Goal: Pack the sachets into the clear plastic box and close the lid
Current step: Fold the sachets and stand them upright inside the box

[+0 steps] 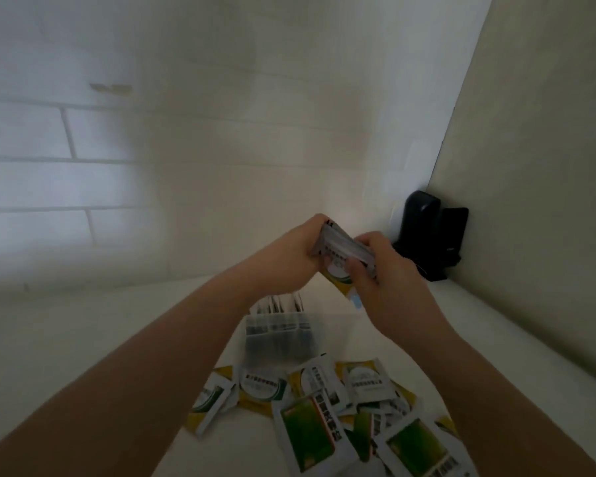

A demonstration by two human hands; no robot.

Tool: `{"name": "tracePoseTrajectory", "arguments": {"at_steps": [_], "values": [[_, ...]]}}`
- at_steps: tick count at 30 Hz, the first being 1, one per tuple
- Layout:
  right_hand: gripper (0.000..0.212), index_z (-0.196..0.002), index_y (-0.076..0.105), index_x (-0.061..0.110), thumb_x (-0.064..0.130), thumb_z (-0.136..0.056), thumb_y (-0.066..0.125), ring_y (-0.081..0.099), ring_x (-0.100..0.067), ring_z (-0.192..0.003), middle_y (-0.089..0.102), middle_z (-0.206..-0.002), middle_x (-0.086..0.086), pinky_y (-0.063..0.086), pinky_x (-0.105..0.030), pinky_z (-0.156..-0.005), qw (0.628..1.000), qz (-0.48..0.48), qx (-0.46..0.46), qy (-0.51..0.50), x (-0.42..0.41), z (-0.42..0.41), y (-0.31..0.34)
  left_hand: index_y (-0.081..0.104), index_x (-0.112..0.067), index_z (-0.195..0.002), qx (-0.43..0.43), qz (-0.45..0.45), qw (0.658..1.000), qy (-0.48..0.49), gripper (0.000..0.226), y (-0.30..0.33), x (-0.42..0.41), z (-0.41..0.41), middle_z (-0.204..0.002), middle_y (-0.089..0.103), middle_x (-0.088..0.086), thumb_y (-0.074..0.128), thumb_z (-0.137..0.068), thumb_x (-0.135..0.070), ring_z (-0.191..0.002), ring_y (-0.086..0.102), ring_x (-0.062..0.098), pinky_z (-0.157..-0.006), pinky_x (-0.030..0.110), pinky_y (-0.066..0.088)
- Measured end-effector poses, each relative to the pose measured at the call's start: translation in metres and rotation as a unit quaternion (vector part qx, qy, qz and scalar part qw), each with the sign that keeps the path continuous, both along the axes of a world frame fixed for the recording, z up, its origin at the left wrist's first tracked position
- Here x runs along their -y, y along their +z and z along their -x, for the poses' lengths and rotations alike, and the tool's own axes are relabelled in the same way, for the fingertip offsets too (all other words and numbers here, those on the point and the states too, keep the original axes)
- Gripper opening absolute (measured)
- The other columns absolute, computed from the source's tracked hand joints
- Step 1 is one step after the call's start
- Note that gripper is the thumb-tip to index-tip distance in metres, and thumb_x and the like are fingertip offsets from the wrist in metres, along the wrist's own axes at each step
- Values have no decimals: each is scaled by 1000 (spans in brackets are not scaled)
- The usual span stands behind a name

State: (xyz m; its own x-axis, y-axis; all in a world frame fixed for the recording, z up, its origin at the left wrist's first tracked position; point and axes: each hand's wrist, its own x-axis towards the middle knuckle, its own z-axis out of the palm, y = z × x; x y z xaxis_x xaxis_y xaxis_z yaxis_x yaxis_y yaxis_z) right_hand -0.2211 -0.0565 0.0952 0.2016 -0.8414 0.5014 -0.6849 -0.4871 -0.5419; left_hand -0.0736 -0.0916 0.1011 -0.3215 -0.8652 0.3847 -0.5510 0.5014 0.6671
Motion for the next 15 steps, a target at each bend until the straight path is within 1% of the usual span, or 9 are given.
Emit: {"name": "tracePoseTrajectory", "arguments": {"at_steps": [1,3,4,5,7,9,11,13,15], "values": [[10,-99,47,16,23,-93,44,57,-20,-71,57,-82,-4,47,-31,-58,1000,-14,-11,-11,11,-1,2,48,-8,-106,3,-8,1000,5,18,-1,12,2,-104,58,11,49,-89,-3,-91,56,20,-76,23,49],[7,-91,45,12,19,-91,46,54,-21,-72,53,-81,-4,43,-33,-59,999,-40,-29,-14,29,-3,2,50,-5,-104,8,-30,1000,-2,17,-7,31,3,-105,58,13,50,-87,-1,-96,55,25,-83,31,48],[8,-88,44,12,19,-90,47,52,-20,-72,52,-80,-5,41,-31,-59,997,-53,-45,-13,36,-4,0,52,-5,-104,19,-38,999,-7,18,-11,38,3,-106,57,12,52,-87,-1,-98,53,26,-84,32,46],[10,-88,44,12,20,-90,49,51,-19,-72,51,-81,-5,39,-29,-59,995,-66,-69,-16,41,-5,-2,52,-9,-104,39,-45,998,-6,18,-16,44,2,-108,55,10,53,-87,-4,-100,51,26,-81,30,44],[13,-90,45,11,22,-88,51,51,-19,-71,51,-81,-5,38,-27,-55,988,-89,-119,-26,48,-6,-6,53,-16,-105,78,-63,995,4,19,-26,52,1,-112,49,7,54,-88,-10,-101,49,26,-80,28,39],[15,-86,42,13,23,-86,54,45,-15,-64,47,-81,-3,31,-23,-48,979,-96,-180,-32,53,-7,-10,53,-17,-104,80,-84,993,-6,17,-36,55,3,-111,49,7,54,-88,-10,-96,55,29,-78,30,42],[17,-84,39,16,22,-85,55,40,-12,-61,45,-81,-3,24,-21,-46,967,-90,-235,-34,54,-10,-12,52,-14,-103,76,-102,992,-12,18,-42,54,5,-106,53,6,54,-87,-7,-93,60,28,-78,31,45],[13,-91,45,13,20,-86,55,48,-19,-70,50,-85,-8,28,-22,-50,959,-82,-270,-30,55,-13,-13,53,-10,-104,73,-105,992,-7,20,-45,56,5,-106,57,9,53,-86,-3,-93,62,28,-81,35,48],[19,-100,48,8,15,-85,57,52,-23,-78,58,-97,-12,34,-27,-60,949,-97,-297,-29,56,-18,-14,53,-7,-105,85,-98,992,-1,22,-46,57,6,-109,59,13,53,-84,-1,-96,61,29,-84,36,46]]}}
